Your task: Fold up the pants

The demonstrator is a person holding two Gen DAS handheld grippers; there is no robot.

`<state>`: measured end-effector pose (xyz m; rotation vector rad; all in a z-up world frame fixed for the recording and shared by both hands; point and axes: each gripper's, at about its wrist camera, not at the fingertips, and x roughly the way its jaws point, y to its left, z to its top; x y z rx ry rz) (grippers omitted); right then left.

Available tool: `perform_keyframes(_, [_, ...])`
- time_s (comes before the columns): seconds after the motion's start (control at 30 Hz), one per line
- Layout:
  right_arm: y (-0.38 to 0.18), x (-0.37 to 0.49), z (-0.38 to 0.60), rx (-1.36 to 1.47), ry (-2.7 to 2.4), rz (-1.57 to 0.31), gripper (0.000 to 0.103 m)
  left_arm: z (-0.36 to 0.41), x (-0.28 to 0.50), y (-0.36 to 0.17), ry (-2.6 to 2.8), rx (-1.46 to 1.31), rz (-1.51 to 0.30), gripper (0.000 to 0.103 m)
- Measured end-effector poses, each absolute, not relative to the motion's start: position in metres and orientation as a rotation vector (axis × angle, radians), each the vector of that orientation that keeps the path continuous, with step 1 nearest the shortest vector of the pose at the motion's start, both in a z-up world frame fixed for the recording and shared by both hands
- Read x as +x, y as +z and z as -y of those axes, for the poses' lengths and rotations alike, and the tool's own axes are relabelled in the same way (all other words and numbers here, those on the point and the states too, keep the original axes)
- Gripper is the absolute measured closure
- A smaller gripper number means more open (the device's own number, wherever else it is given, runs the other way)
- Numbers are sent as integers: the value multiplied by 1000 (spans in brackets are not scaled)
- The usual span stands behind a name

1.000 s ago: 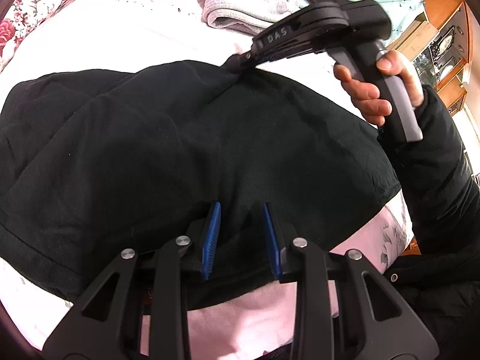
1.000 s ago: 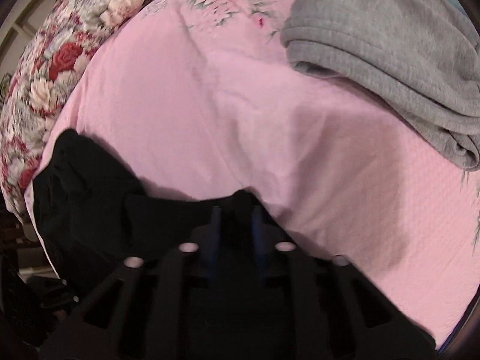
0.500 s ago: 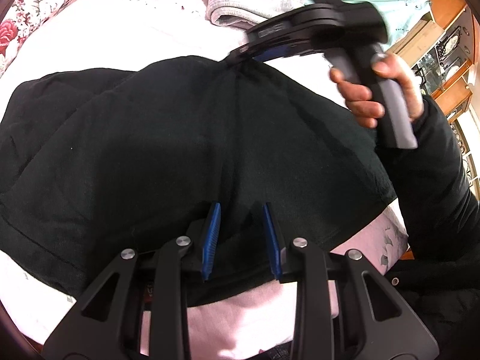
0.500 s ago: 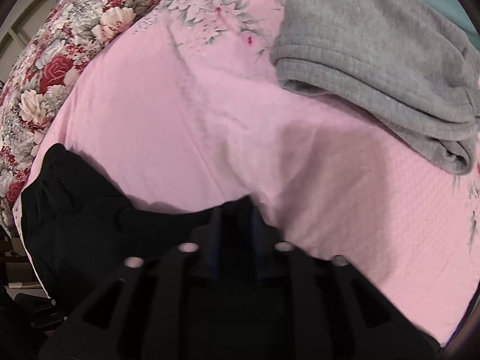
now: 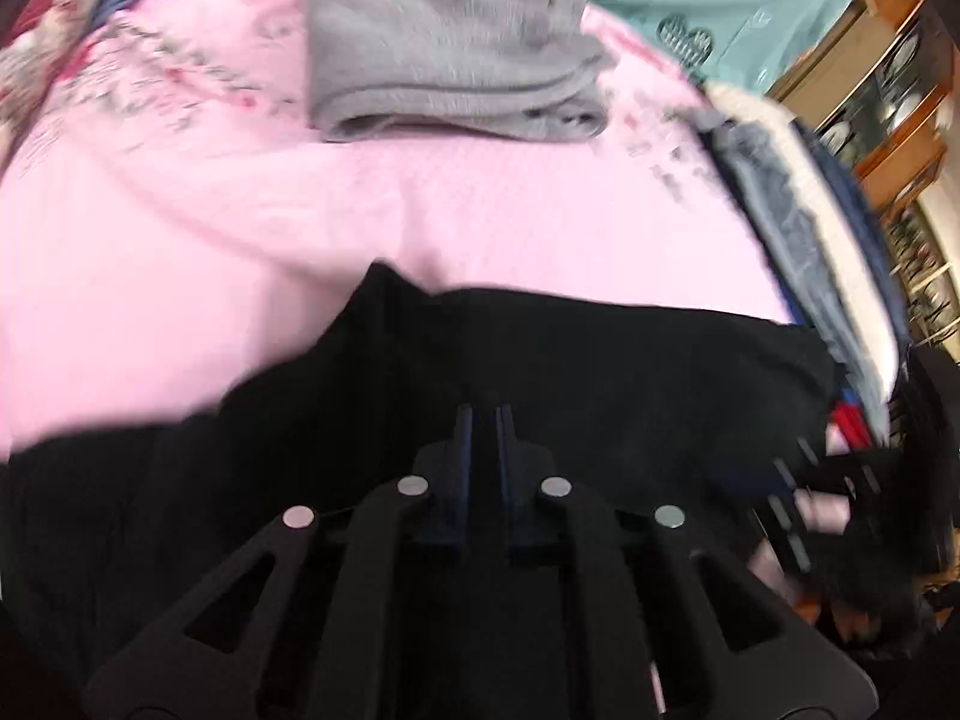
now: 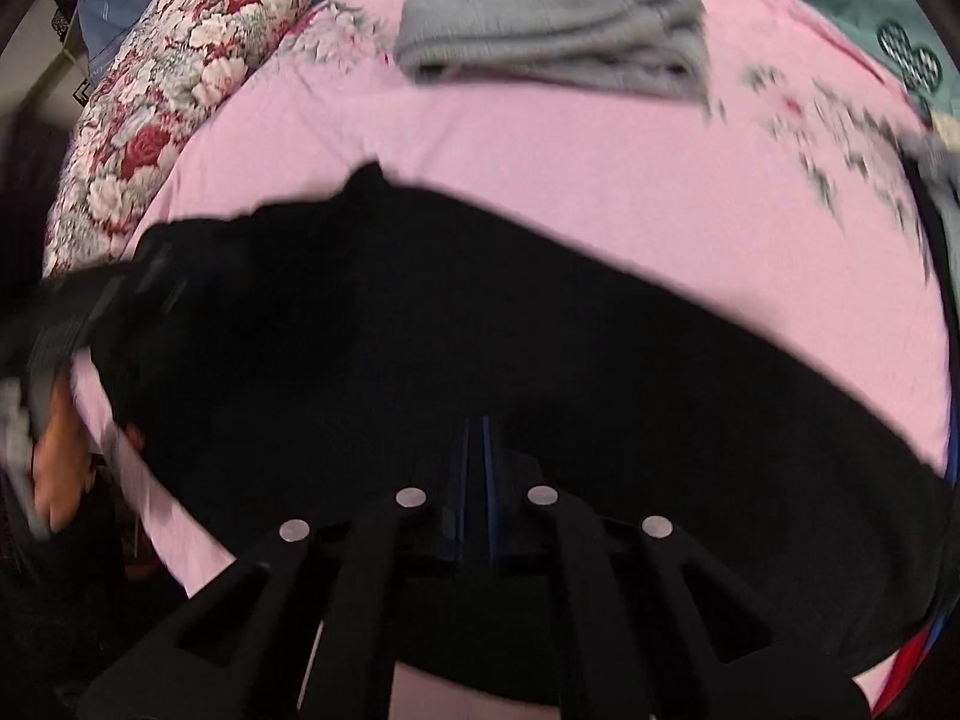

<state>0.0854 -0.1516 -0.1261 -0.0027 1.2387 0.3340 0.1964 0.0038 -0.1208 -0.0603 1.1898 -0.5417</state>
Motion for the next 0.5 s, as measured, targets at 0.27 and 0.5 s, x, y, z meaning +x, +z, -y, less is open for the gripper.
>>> perform_keyframes(0.27, [-146,36,185,136,286,-1278,98,21,250,-154,-499,-85,-1266,97])
perform_keyframes(0.5, [-106,29,234,281,188,-1174,50,6,213,-133,-537,-148,-1218,93])
